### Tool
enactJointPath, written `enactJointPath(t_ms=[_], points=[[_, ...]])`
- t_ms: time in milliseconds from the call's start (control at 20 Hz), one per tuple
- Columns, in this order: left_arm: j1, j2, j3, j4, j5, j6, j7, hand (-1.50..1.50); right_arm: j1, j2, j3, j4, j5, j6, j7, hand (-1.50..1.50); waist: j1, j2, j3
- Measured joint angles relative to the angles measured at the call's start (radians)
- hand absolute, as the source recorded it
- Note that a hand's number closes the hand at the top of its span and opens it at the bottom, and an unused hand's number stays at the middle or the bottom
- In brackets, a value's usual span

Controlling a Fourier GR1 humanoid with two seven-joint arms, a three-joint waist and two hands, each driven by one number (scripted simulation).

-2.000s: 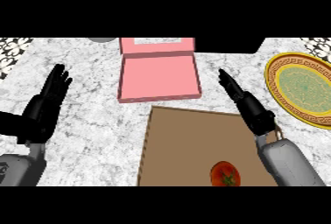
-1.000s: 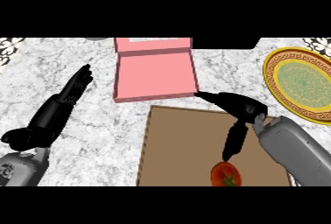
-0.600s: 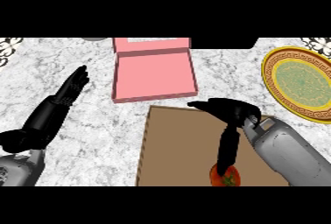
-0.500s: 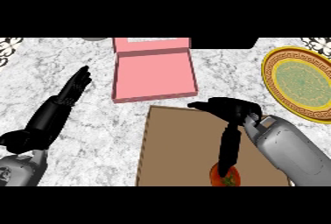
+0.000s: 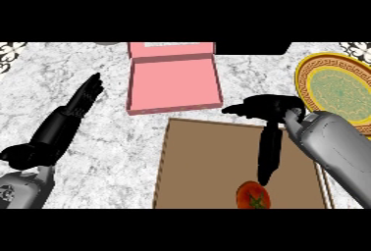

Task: Pick the tomato from the tray and place it in the plate

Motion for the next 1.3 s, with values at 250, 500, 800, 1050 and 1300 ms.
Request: enactJointPath(t_ms=[250, 500, 800, 1050, 1300], points=[[0.026, -0.017, 0.0, -0.016, -0.025, 0.0, -0.009, 0.0, -0.028, -0.011, 0.013, 0.046, -0.028, -0.004, 0.02, -1.5, 0.002, 0.0, 0.001], [0.029, -0.023, 0.02, -0.034, -0.029, -0.013, 0.011, 0.0, -0.054, 0.002, 0.025, 0.101, -0.076, 0.018, 0.012, -1.5, 0.003, 0.001, 0.001], [0.029, -0.046, 0.022, -0.052, -0.051, -0.013, 0.03, 0.0, -0.036, -0.001, 0.068, 0.12, -0.084, 0.048, -0.007, -1.5, 0.0, 0.0, 0.001], [0.022, -0.048, 0.043, -0.048, -0.056, -0.029, 0.04, 0.0, 0.004, 0.004, 0.125, 0.085, -0.085, 0.05, -0.002, -1.5, -0.003, -0.001, 0.001], [0.008, -0.059, 0.065, -0.01, -0.063, -0.051, 0.025, 0.0, 0.051, -0.008, 0.157, 0.062, -0.069, 0.063, -0.013, -1.5, -0.006, 0.0, 0.001]])
